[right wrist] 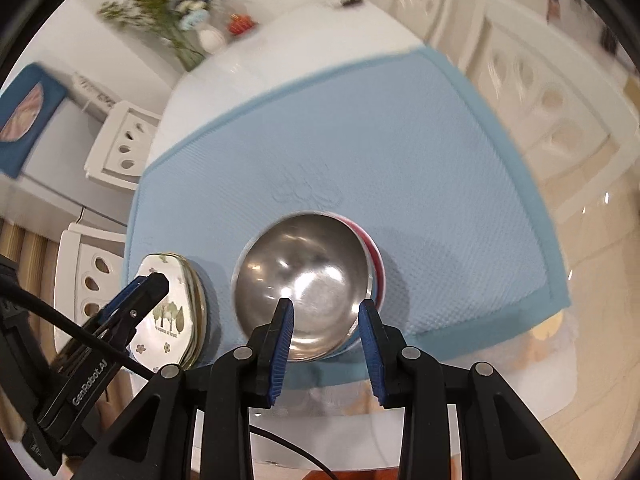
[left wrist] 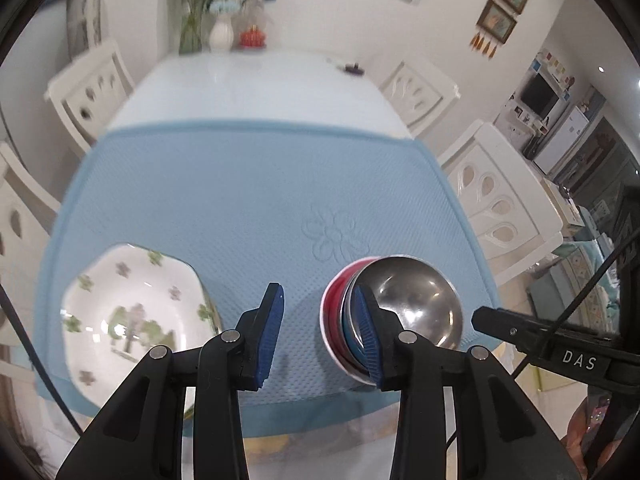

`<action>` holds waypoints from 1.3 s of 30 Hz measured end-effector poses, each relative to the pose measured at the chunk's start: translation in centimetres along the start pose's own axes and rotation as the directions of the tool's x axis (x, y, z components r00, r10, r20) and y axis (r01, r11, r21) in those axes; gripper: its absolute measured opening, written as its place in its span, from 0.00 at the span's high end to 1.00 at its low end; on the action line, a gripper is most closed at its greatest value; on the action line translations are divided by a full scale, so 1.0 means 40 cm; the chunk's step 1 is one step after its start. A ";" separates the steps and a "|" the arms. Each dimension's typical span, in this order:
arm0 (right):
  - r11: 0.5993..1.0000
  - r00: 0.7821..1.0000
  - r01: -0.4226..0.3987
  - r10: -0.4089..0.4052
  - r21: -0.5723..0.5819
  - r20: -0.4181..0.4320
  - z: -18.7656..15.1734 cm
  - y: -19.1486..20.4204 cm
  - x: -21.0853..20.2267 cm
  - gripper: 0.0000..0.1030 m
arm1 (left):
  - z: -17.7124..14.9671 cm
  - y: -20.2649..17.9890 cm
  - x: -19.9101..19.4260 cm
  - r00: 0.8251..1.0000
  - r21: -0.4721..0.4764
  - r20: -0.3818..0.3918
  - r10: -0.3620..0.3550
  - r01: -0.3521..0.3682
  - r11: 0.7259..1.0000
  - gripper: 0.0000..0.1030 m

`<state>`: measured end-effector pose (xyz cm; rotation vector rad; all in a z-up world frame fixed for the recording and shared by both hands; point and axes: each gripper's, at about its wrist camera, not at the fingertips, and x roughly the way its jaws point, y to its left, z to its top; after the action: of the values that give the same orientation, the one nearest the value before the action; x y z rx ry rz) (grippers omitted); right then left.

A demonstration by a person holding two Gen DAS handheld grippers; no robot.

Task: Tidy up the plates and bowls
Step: 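Open the right gripper and withdraw from the nested bowls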

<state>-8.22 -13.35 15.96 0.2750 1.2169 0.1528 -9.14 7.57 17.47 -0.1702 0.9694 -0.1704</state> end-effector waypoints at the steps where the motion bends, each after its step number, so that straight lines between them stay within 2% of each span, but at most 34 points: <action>1: 1.000 1.000 0.011 -0.010 -0.029 0.028 -0.006 0.022 -0.021 0.63 | -0.003 -0.006 -0.021 1.000 0.010 0.018 0.021 -0.021 1.000 0.65; 4: 0.995 0.995 0.029 -0.020 -0.092 0.101 -0.023 0.077 -0.061 0.48 | -0.007 -0.010 -0.059 0.998 0.023 0.048 0.049 -0.050 0.999 0.64; 6: 0.989 0.988 0.050 -0.029 -0.139 0.151 -0.040 0.119 -0.087 0.48 | -0.014 -0.005 -0.079 0.997 0.021 0.058 0.055 -0.056 0.998 0.64; 9: 0.980 0.984 0.069 -0.036 -0.187 0.173 -0.054 0.165 -0.102 0.48 | -0.026 0.008 -0.097 0.996 0.016 0.059 0.067 -0.068 0.998 0.64; 13: 0.975 0.986 0.072 -0.037 -0.210 0.163 -0.062 0.195 -0.103 0.48 | -0.046 0.025 -0.112 0.995 0.032 0.054 0.081 -0.082 0.996 0.64; 16: 0.982 0.992 0.028 -0.003 -0.185 0.129 -0.066 0.181 -0.103 0.48 | -0.060 0.021 -0.122 0.994 0.067 0.061 0.094 -0.099 0.993 0.64; 18: 0.986 0.992 0.035 -0.013 -0.165 0.129 -0.069 0.175 -0.105 0.48 | -0.063 0.019 -0.126 0.994 0.077 0.061 0.090 -0.095 0.993 0.64; 21: 0.986 0.988 0.070 -0.047 -0.150 0.148 -0.065 0.160 -0.121 0.48 | -0.065 0.021 -0.130 0.996 0.072 0.057 0.068 -0.072 0.995 0.55; 22: 0.987 0.986 0.076 -0.053 -0.145 0.156 -0.064 0.155 -0.129 0.48 | -0.064 0.024 -0.130 0.997 0.066 0.057 0.054 -0.057 0.996 0.47; 24: 0.988 0.983 0.088 -0.066 -0.127 0.169 -0.058 0.141 -0.144 0.48 | -0.062 0.028 -0.134 0.997 0.048 0.069 0.036 -0.039 0.998 0.36; 25: 0.990 0.983 0.086 -0.066 -0.113 0.169 -0.053 0.129 -0.150 0.48 | -0.059 0.028 -0.137 0.997 0.041 0.078 0.024 -0.027 0.999 0.36; 30: 0.998 0.990 0.035 -0.027 -0.057 0.141 -0.033 0.083 -0.156 0.46 | -0.040 0.008 -0.136 0.996 0.030 0.082 -0.025 0.023 0.999 0.36; 32: 0.998 0.995 -0.063 0.063 0.000 0.072 -0.017 0.047 -0.131 0.45 | -0.035 -0.003 -0.128 0.997 0.025 0.075 -0.028 0.027 0.999 0.36; 34: 0.987 0.991 -0.135 0.136 0.085 -0.002 -0.007 0.003 -0.094 0.45 | -0.028 -0.015 -0.116 0.998 0.019 0.062 -0.030 0.029 0.999 0.36; 39: 0.993 0.996 -0.076 0.079 0.090 -0.034 -0.001 -0.051 -0.064 0.45 | -0.011 -0.050 -0.064 1.000 0.008 0.005 -0.027 0.027 1.000 0.36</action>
<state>-9.19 -15.96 17.66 0.3988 1.2531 0.1722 -11.05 6.15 19.72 -0.1765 0.9613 -0.1980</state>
